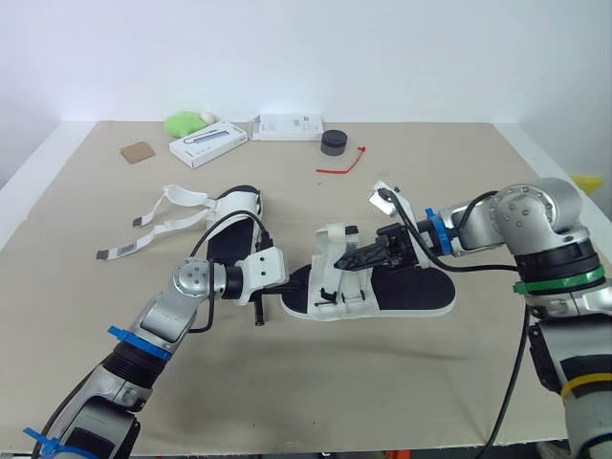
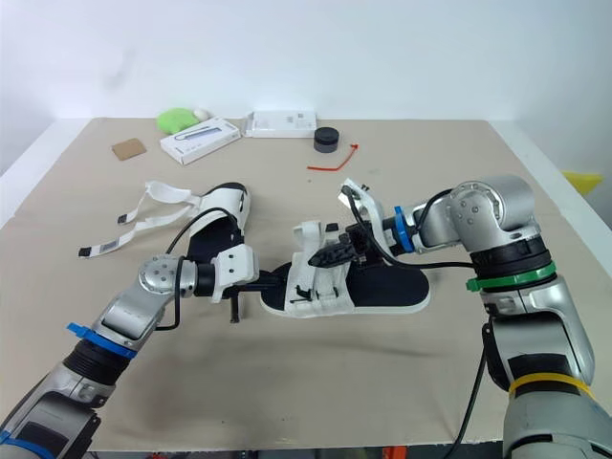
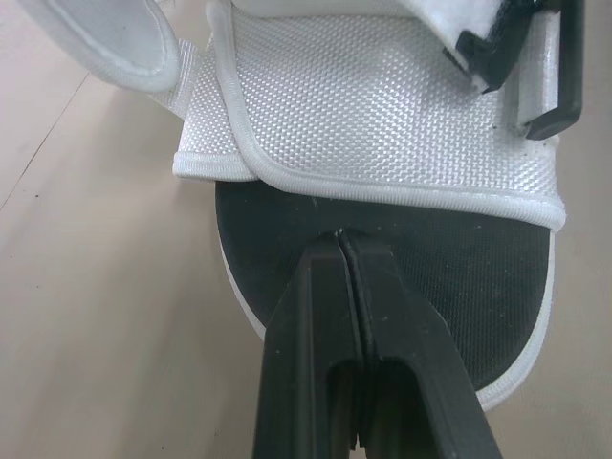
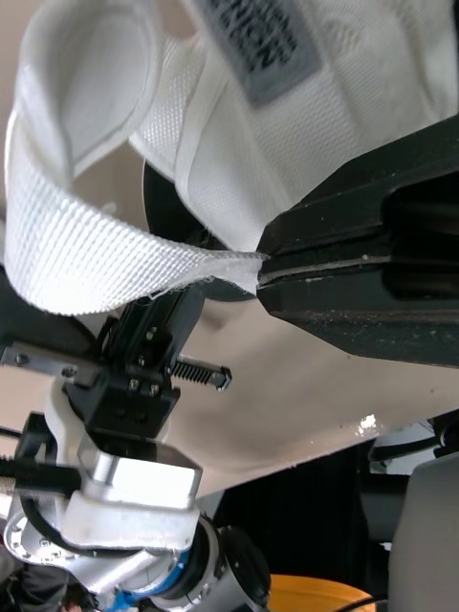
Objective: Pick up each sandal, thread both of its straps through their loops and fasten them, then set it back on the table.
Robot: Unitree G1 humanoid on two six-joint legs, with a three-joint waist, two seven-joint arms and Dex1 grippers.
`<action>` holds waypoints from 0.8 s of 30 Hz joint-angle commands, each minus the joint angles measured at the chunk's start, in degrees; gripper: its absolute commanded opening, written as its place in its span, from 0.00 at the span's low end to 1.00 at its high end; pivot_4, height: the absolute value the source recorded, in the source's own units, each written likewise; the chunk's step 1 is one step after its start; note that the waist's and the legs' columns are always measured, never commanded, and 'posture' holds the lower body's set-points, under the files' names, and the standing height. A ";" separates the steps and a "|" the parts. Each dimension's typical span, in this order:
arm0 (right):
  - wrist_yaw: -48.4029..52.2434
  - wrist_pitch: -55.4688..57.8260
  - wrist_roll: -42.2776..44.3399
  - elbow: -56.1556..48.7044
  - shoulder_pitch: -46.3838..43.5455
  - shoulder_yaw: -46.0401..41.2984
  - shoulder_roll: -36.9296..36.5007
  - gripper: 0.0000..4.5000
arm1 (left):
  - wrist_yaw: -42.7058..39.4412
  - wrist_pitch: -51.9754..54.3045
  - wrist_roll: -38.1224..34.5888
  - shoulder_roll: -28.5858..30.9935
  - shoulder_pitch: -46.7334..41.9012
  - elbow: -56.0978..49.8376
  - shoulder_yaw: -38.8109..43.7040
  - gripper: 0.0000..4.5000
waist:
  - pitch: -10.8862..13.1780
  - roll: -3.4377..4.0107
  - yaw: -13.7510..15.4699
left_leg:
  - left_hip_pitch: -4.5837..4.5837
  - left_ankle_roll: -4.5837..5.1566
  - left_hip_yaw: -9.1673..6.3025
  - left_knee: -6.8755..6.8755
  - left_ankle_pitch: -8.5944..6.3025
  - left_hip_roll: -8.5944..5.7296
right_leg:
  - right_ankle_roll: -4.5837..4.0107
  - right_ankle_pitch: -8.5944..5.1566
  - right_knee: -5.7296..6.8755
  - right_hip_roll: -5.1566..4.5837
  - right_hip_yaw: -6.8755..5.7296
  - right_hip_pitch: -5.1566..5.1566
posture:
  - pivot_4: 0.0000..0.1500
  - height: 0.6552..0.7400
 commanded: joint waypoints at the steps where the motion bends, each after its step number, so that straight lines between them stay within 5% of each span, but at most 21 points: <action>1: 2.83 1.09 -1.85 -1.60 -1.75 -0.15 0.31 0.01 | 0.17 1.49 2.33 0.48 1.39 2.55 -1.65 0.00 | 0.00 0.00 0.00 | 0.01 0.00 0.00 0.00 0.00 -0.01 | -0.04 0.02 0.00 -0.02 -0.02 0.00 | 1.00 1.00; 21: 4.97 3.31 -5.43 -3.55 -0.30 -1.38 2.22 0.01 | 0.38 1.68 2.27 0.52 1.47 2.65 -1.50 0.00 | -0.01 0.02 -0.01 | 0.03 -0.01 -0.08 0.02 0.01 -0.06 | -0.21 0.13 0.00 -0.10 -0.18 0.00 | 1.00 1.00; 24: 4.72 1.33 -6.76 -4.93 0.49 -1.80 2.80 0.23 | 0.33 1.66 2.27 0.69 1.70 2.56 -1.50 0.00 | -0.02 0.03 -0.02 | 0.03 -0.01 -0.08 0.02 0.01 -0.08 | -0.21 0.13 0.00 -0.13 -0.19 0.00 | 1.00 1.00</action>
